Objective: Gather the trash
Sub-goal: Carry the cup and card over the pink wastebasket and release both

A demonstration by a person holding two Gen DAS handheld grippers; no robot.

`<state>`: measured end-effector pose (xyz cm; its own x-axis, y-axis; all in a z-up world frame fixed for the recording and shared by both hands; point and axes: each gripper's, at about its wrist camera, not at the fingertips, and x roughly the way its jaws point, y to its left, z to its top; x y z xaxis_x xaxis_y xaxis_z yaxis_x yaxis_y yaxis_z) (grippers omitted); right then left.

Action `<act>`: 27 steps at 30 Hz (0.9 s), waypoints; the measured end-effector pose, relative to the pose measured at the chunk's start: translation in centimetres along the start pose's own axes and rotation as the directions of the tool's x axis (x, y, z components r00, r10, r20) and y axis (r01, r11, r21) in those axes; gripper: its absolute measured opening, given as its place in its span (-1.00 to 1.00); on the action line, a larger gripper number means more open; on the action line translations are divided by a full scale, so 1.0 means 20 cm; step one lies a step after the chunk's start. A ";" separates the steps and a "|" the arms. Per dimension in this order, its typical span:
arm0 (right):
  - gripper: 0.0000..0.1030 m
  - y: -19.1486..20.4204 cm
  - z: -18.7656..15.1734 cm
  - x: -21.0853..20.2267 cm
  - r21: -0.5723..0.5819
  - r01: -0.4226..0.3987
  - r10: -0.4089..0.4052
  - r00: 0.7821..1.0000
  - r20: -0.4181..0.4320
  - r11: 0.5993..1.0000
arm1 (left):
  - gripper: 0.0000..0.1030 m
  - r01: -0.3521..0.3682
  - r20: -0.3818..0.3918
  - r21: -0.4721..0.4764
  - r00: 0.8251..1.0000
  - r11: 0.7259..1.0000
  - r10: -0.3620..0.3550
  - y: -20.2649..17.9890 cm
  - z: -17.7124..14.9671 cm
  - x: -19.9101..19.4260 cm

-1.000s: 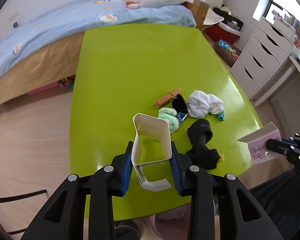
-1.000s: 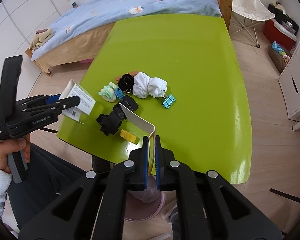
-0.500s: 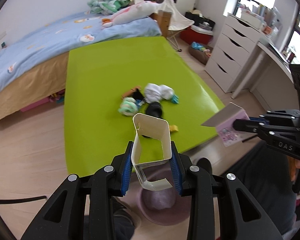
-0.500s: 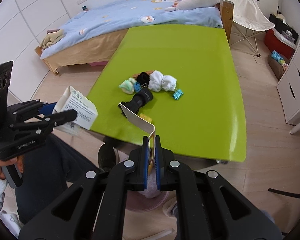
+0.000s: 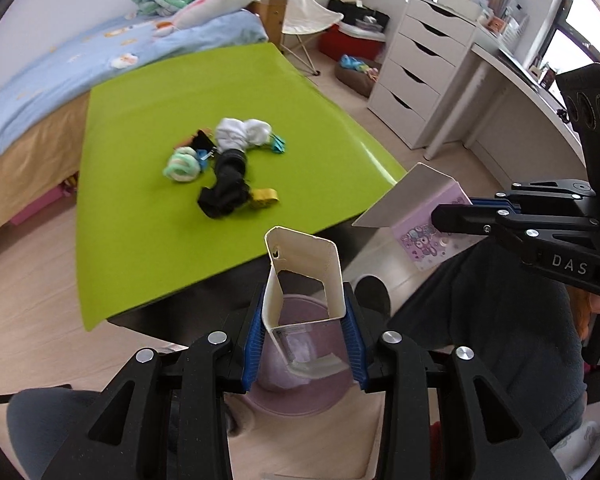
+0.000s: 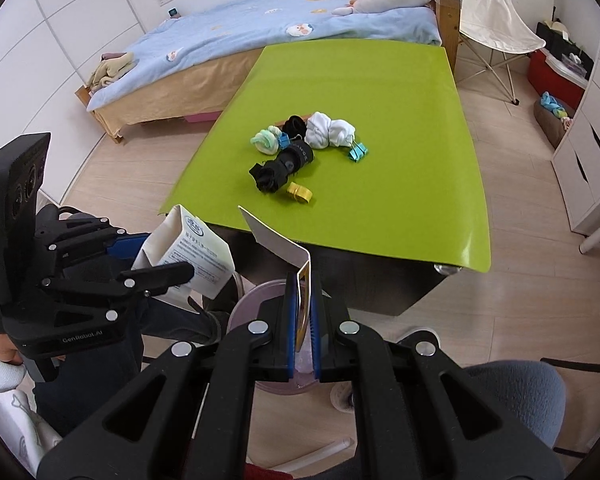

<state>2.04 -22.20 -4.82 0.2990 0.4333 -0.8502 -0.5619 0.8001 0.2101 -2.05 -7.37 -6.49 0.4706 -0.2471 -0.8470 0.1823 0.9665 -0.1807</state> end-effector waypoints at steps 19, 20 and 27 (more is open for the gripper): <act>-0.89 0.08 -0.02 0.04 -0.024 -0.038 0.037 0.999 -0.027 0.999 | 0.84 -0.073 0.069 -0.111 0.994 0.991 0.081 0.14 -0.02 -0.13; -0.89 0.09 -0.01 0.04 -0.028 -0.041 0.041 0.999 -0.030 0.999 | 0.84 -0.072 0.072 -0.117 0.994 0.990 0.081 0.15 -0.02 -0.14; -0.89 0.15 -0.01 0.07 -0.054 -0.071 0.069 0.996 -0.048 0.996 | 0.84 -0.081 0.100 -0.153 0.990 0.985 0.097 0.23 -0.04 -0.24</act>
<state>0.59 -19.38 -5.44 0.2220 0.4666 -0.8561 -0.6223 0.7438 0.2440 -4.12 -1.67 -3.58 0.5701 -0.1578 -0.8063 0.0093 0.9825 -0.1858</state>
